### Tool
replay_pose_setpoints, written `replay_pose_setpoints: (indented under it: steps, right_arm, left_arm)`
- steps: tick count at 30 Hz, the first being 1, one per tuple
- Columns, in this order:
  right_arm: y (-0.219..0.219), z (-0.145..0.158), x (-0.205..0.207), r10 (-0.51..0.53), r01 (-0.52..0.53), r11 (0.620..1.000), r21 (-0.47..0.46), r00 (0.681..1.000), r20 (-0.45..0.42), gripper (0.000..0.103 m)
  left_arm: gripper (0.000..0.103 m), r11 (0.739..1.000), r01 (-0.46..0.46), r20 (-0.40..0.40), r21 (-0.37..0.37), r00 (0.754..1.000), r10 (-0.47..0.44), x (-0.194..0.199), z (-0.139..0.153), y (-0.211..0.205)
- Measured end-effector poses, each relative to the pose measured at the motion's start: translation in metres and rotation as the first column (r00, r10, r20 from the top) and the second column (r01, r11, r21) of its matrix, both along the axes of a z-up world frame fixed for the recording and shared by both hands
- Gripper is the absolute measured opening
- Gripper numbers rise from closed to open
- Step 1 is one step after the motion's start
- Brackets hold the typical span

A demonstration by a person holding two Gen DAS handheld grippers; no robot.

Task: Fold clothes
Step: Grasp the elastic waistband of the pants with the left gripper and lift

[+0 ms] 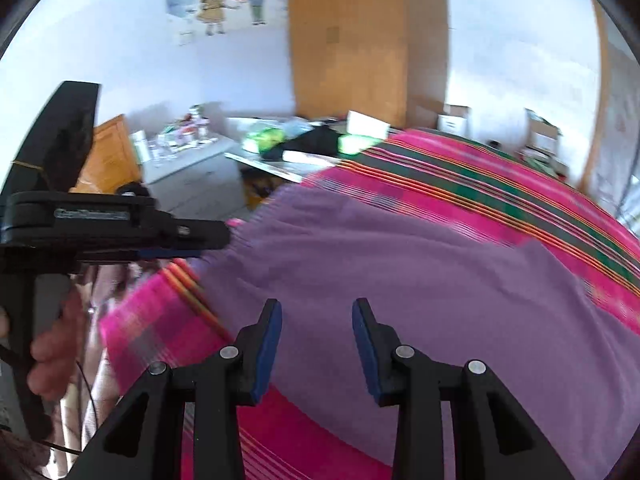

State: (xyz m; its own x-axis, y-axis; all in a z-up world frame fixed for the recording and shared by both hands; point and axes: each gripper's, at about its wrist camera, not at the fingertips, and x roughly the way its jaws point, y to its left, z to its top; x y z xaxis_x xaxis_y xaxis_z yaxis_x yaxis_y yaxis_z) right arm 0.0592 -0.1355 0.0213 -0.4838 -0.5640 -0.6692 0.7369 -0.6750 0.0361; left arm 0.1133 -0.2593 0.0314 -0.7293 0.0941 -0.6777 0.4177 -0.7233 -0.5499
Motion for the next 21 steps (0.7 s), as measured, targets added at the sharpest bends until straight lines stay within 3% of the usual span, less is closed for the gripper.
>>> replay_pose_setpoints:
  steps: [10,21]
  right_arm:
    - [-0.063,-0.019,0.014,0.159,-0.158,0.983,0.095,0.987,-0.001,0.037]
    - [-0.095,-0.039,0.015,0.165,-0.157,0.966,0.205,0.986,-0.024,0.037]
  left_arm:
    - [0.044,0.995,-0.06,0.046,0.084,0.997,0.057,0.008,-0.019,-0.03]
    - [0.044,0.989,-0.079,0.059,0.122,0.996,0.072,0.011,-0.026,-0.05]
